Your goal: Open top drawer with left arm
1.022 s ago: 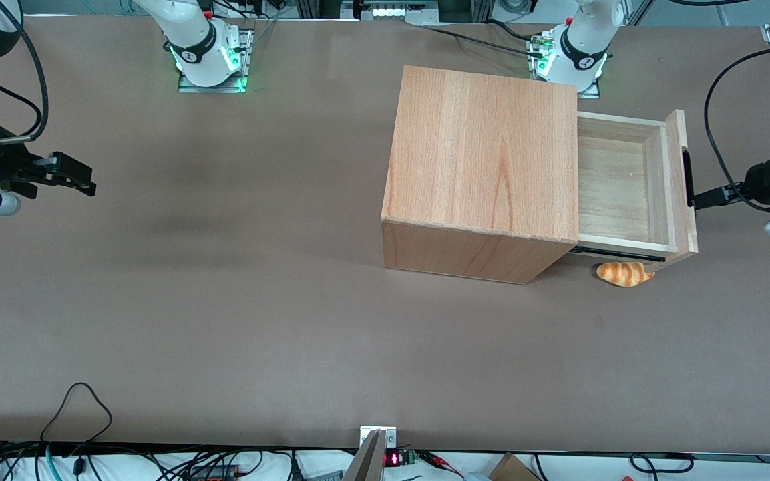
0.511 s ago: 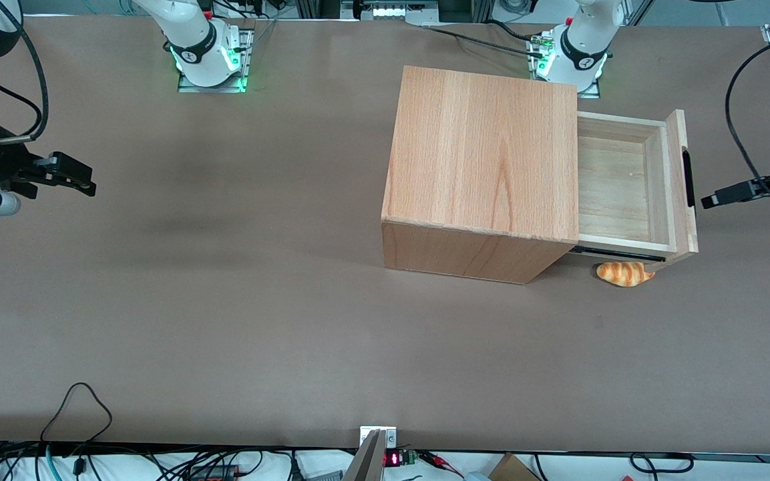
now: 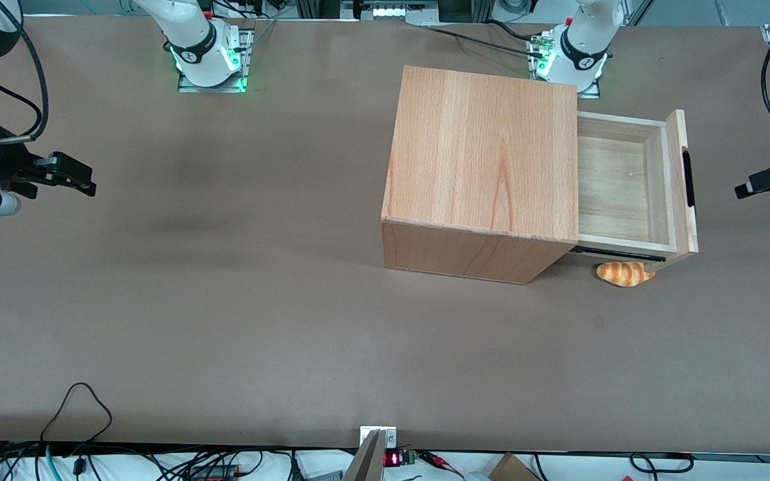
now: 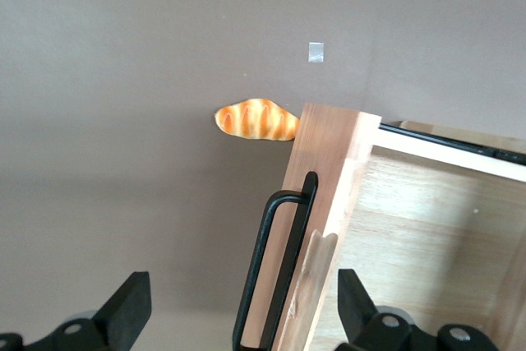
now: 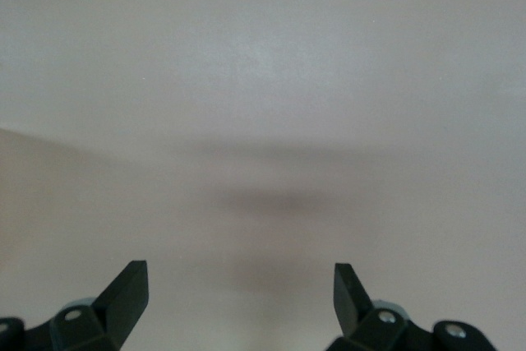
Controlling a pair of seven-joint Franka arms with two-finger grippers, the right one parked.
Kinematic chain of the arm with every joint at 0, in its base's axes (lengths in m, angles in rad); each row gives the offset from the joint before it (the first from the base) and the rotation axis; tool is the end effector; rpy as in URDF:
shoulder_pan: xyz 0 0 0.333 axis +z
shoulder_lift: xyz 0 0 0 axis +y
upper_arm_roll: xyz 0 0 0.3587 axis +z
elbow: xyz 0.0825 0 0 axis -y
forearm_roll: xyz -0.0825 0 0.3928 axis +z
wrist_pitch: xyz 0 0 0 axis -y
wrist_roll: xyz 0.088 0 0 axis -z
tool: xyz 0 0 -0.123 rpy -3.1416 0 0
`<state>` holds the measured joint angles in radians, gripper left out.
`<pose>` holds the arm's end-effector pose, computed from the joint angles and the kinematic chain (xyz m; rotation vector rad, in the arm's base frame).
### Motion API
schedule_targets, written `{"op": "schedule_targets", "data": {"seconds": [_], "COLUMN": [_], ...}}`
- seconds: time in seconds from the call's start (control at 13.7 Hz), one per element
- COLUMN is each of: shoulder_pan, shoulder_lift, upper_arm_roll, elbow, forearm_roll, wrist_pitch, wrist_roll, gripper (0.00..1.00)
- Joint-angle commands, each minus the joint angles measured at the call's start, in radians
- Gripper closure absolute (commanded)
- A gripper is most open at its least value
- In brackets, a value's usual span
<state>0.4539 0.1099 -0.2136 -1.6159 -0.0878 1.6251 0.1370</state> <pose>0.5807 0.1381 0.5722 3.0076 0.1693 -0.1142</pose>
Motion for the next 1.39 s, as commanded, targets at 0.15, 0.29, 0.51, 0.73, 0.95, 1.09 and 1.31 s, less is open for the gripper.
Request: {"op": "schedule_targets", "data": {"seconds": [0.15, 0.29, 0.51, 0.73, 0.95, 1.09, 1.31], "shoulder_pan": [-0.058, -0.205, -0.357, -0.4, -0.431, -0.426, -0.422], "shoulder_lift": [-0.007, -0.028, -0.056, -0.085, -0.102, -0.105, -0.102], "upper_arm_roll": [-0.014, 0.101, 0.218, 0.227, 0.246, 0.238, 0.24], "elbow": [0.07, 0.071, 0.083, 0.09, 0.09, 0.094, 0.151], "forearm_roll": [0.046, 0.055, 0.071, 0.099, 0.097, 0.1, 0.1], "wrist_pitch": [-0.054, -0.068, -0.067, -0.068, -0.077, -0.08, -0.08], "wrist_roll": [-0.014, -0.03, -0.034, -0.037, -0.034, -0.02, -0.023], "gripper": [0.0, 0.0, 0.0, 0.0, 0.0, 0.0, 0.0]}}
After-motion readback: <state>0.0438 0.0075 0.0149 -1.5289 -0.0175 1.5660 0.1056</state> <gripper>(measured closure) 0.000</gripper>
